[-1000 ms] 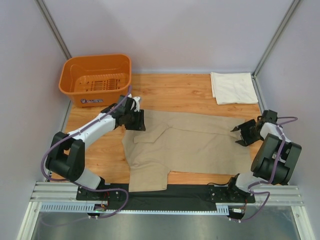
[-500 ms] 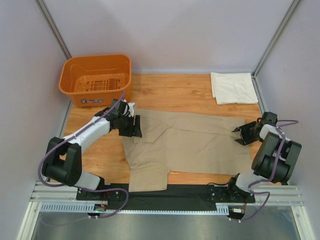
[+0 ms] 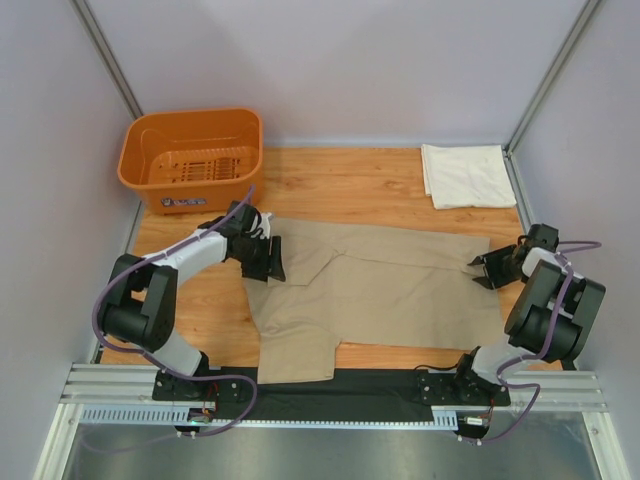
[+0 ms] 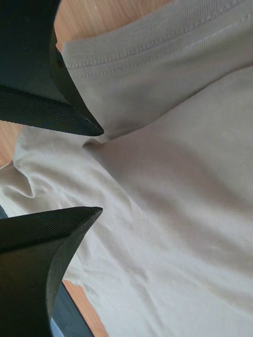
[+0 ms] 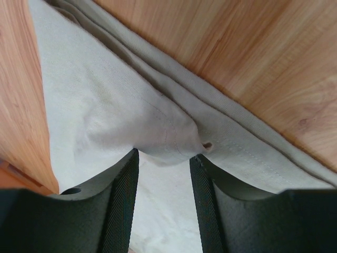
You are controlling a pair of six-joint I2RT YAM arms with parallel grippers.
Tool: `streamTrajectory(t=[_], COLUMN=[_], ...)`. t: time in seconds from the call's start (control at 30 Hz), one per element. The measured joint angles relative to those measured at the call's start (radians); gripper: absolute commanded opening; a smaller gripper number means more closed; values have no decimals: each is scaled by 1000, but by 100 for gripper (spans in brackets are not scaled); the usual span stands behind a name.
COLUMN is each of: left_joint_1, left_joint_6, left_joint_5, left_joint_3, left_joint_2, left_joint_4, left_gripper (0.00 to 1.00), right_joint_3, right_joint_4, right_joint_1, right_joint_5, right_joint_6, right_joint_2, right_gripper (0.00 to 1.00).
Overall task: Fold and stack the t-shirts
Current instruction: Fold the tshirt
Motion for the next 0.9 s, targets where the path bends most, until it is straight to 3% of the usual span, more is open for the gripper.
streamTrajectory(t=[0.2, 0.37, 0.43, 0.57, 0.73, 0.9], left_joint_1=[0, 0, 0, 0, 1, 11], left_joint_6=[-1, -9, -16, -35, -49, -74], left_joint_5=[-43, -37, -32, -24, -18, -8], left_joint_3=[8, 16, 23, 38, 97, 163], left_joint_2=[2, 15, 28, 46, 63, 62], left_joint_4=[-12, -12, -10, -13, -34, -55], left_gripper=[64, 53, 42, 0, 0, 0], right_joint_3=[15, 25, 31, 46, 90, 183], right_joint_4=[2, 3, 3, 2, -8, -40], right_joint_1=[-2, -2, -2, -2, -2, -2], right_joint_5=[-7, -7, -8, -10, -10, -9], right_joint_6=[0, -7, -10, -24, -51, -95], right_joint_2=[27, 39, 47, 61, 80, 114], right_gripper=[39, 35, 32, 20, 7, 2])
